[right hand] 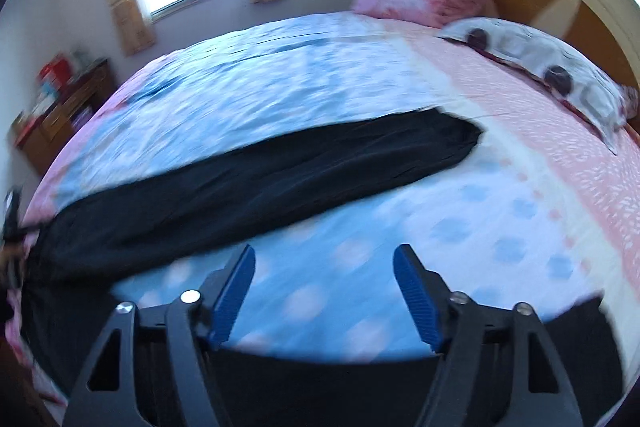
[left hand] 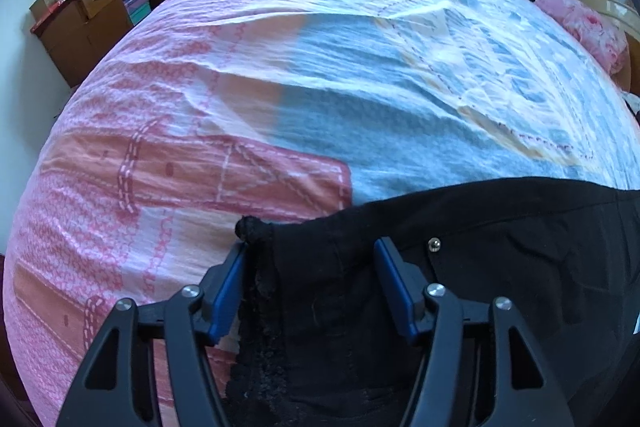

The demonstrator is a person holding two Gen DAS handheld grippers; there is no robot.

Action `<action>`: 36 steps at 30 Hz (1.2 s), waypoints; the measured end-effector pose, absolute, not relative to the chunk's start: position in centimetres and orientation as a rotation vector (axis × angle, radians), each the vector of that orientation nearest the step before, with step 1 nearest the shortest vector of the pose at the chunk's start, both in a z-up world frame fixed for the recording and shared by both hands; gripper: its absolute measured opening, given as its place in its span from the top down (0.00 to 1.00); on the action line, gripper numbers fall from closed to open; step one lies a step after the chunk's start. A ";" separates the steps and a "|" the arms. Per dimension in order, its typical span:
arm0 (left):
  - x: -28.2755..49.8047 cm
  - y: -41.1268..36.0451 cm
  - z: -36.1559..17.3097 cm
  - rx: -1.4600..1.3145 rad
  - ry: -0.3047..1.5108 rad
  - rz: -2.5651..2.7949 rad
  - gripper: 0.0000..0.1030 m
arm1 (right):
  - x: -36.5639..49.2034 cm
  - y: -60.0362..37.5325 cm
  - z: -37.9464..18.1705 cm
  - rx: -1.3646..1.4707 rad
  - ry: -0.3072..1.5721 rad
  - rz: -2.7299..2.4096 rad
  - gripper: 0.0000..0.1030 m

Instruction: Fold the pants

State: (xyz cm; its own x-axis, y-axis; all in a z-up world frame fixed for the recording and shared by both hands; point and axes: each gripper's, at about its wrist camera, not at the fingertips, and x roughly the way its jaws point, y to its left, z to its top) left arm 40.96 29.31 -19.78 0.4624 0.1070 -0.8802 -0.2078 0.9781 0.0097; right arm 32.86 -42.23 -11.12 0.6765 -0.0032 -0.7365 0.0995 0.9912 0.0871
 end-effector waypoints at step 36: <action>42.8 26.4 -18.0 0.035 1.029 0.129 0.79 | 54.2 -53.4 -13.1 0.105 1.008 -0.018 0.92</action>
